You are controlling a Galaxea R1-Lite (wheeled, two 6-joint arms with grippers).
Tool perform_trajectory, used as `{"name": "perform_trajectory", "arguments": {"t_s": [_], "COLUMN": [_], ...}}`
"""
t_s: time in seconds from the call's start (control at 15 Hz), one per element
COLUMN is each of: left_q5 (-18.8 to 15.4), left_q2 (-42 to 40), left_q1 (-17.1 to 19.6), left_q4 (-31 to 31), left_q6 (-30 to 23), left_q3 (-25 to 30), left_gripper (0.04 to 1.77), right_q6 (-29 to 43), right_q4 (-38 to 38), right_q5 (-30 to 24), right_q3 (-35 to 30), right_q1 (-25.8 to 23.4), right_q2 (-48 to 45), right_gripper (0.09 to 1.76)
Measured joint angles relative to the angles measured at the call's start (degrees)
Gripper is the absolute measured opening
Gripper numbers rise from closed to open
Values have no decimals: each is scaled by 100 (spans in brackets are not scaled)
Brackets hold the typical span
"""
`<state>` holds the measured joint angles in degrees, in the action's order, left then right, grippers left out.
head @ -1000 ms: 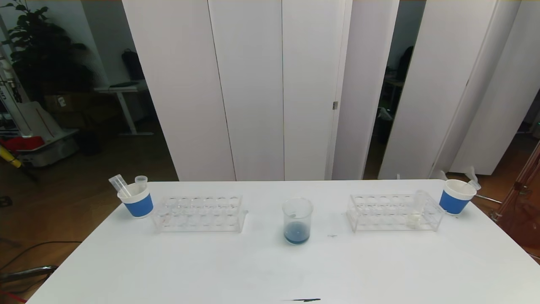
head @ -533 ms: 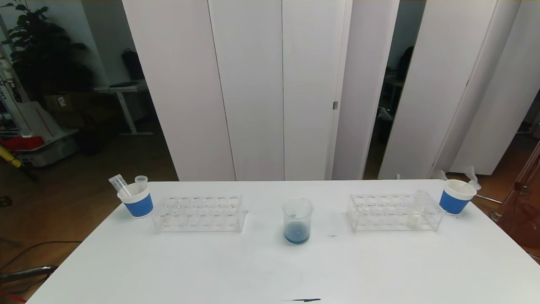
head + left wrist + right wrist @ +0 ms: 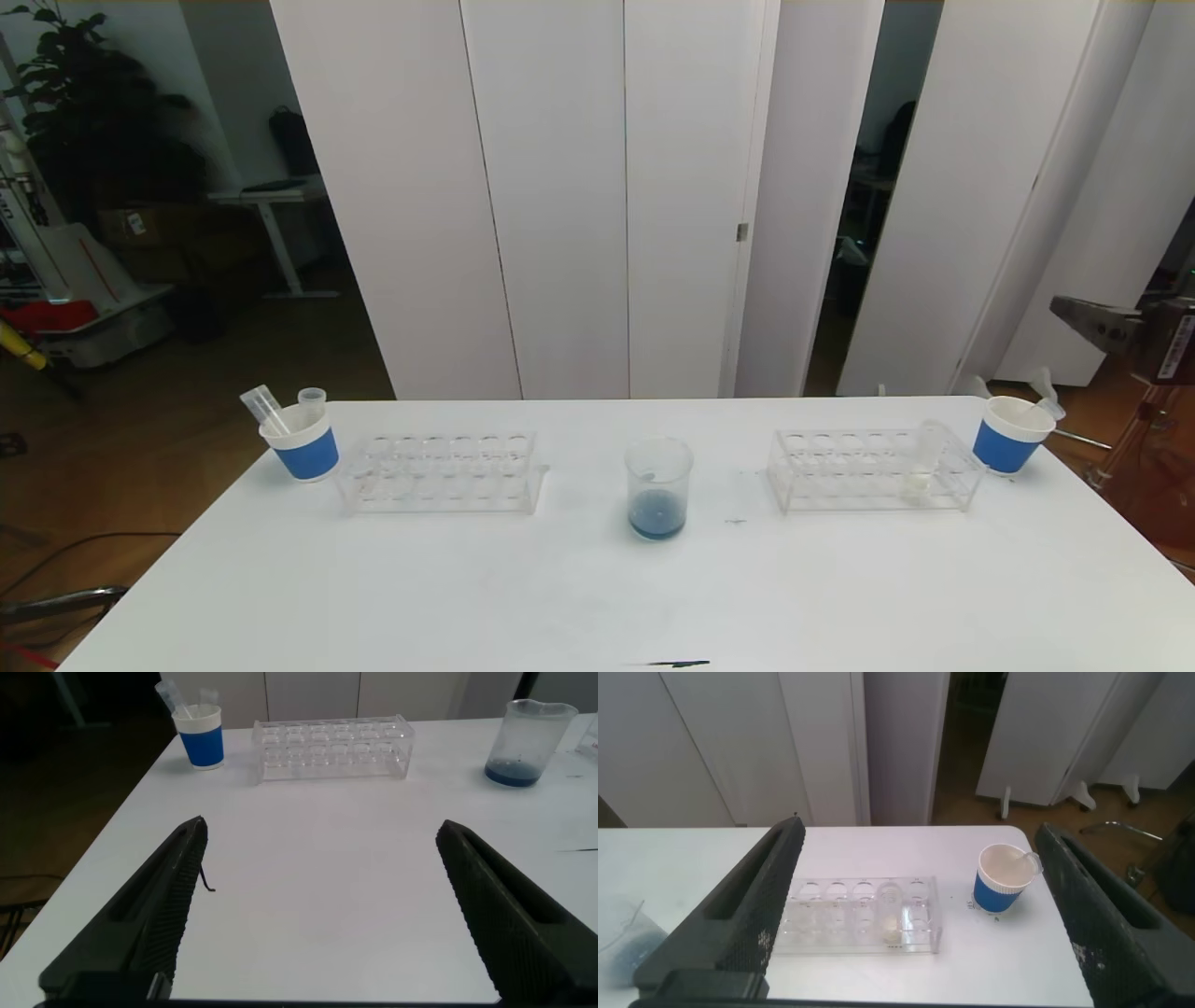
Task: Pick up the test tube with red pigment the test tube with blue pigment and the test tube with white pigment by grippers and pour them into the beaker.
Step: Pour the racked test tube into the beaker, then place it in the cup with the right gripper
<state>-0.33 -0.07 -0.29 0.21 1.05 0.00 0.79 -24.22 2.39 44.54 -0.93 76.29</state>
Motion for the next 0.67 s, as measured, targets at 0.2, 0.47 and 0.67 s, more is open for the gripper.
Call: {"name": "perform_trajectory", "arguments": {"t_s": [0.2,0.47,0.67], "left_q5": [0,-2,-2], "left_q2": [0,0,0], "left_q1": [0,0,0], "left_q4": [1,4,1], "left_q6": [0,-1,0], "left_q3": [0,0,0], "left_gripper": [175,175,175], "right_q6": [-6,-28,-22], "right_q4": [-1213,-2789,-3633], "right_q5": [52,88,94], "right_q3": [-916,-2139,-2650], "right_q1": [-9,11,11], "right_q2": [354,907,1554], "right_gripper": [175,175,175]}}
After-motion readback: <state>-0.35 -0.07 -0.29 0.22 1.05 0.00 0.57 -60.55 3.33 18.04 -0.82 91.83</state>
